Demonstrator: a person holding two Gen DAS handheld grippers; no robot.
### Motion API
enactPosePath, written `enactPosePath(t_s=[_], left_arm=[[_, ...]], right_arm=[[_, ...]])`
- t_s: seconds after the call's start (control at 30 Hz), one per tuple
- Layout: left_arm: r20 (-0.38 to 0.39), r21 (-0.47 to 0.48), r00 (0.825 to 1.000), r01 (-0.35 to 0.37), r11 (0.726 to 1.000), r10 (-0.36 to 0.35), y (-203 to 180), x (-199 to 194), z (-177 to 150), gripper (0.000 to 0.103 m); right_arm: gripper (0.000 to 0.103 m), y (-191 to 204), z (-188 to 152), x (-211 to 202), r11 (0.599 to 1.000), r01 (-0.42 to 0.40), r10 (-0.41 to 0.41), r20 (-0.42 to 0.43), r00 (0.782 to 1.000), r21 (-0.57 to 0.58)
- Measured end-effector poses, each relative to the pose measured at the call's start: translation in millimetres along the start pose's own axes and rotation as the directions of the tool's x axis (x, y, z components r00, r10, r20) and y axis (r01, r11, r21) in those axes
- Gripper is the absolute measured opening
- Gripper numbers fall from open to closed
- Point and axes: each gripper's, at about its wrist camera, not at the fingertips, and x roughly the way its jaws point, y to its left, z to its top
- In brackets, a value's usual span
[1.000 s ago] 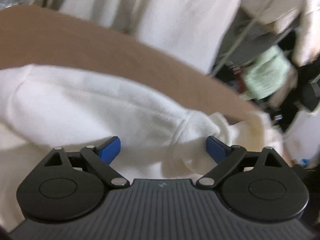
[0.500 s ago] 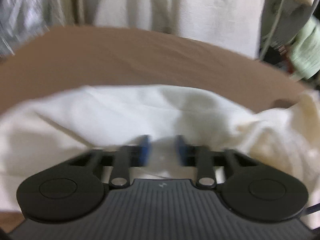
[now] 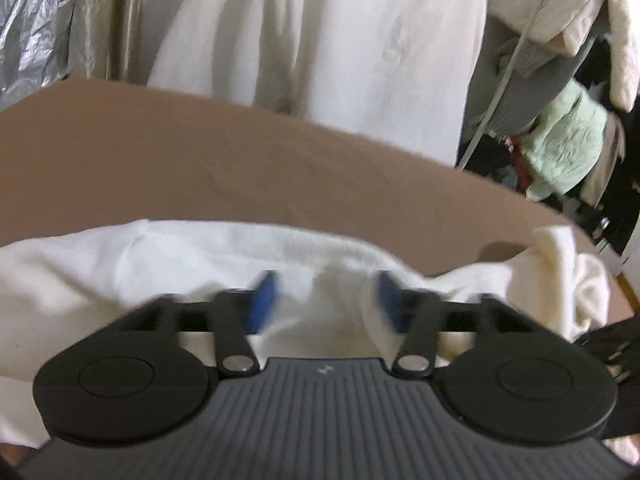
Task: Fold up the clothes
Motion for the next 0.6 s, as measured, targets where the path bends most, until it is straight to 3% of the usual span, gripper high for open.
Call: enactPosePath(t_s=[0.03, 0.1, 0.13, 0.2, 0.27, 0.33, 0.4, 0.43, 0.47, 0.53, 0.6], left_arm=[[0.003, 0.002, 1.0, 0.003, 1.0, -0.003, -1.7, 0.6, -1.5, 0.073], [-0.024, 0.011, 1.0, 0.019, 1.0, -0.019, -4.8, 5.4, -4.7, 0.073], [-0.041, 0.016, 0.999, 0.029, 0.999, -0.028, -6.3, 8.3, -6.3, 0.078], [-0.109, 0.018, 0.993, 0.053, 0.998, -0.05, -8.6, 19.9, -11.5, 0.09], [-0.182, 0.014, 0.981, 0.065, 0.998, -0.061, -9.3, 36.2, -16.6, 0.09], [-0.187, -0.005, 0.981, 0.055, 0.998, -0.055, -7.4, 48.3, -20.4, 0.089], [-0.15, -0.036, 0.986, 0.065, 0.997, -0.069, -4.2, 55.7, -14.2, 0.058], [-0.147, -0.036, 0.986, 0.078, 0.996, -0.082, -3.2, 57.8, -7.0, 0.032], [-0.144, -0.036, 0.985, 0.09, 0.995, -0.095, -2.2, 60.0, 0.3, 0.023], [-0.106, -0.042, 0.99, 0.094, 0.995, -0.098, -1.5, 55.5, 20.7, 0.015], [-0.048, -0.021, 0.996, 0.069, 0.997, -0.07, -3.6, 49.5, 51.7, 0.015]], right_arm=[[0.043, 4.6, -2.5, 4.5, 0.999, 0.029, -0.029, -0.006, 1.0, -0.027], [0.03, 15.2, -6.3, 3.6, 0.989, 0.081, -0.08, 0.021, 0.997, -0.12], [0.006, 20.3, -7.6, 2.1, 0.979, 0.119, -0.115, 0.036, 0.993, -0.165], [0.006, 24.8, -6.3, -8.8, 0.96, 0.183, -0.164, 0.1, 0.981, -0.213], [0.005, 25.7, -2.8, -21.1, 0.944, 0.233, -0.196, 0.172, 0.966, -0.235], [0.005, 21.9, 4.8, -31.1, 0.934, 0.278, -0.227, 0.229, 0.947, -0.225], [0.005, 16.6, 16.0, -41.6, 0.936, 0.287, -0.224, 0.282, 0.933, -0.203], [0.005, 14.7, 22.6, -46.1, 0.936, 0.289, -0.221, 0.308, 0.926, -0.199], [0.005, 14.2, 30.6, -50.3, 0.931, 0.301, -0.222, 0.333, 0.916, -0.205], [0.005, 13.4, 48.9, -59.9, 0.922, 0.315, -0.22, 0.366, 0.904, -0.224], [0.005, 9.2, 70.3, -63.6, 0.903, 0.34, -0.218, 0.4, 0.89, -0.263]])
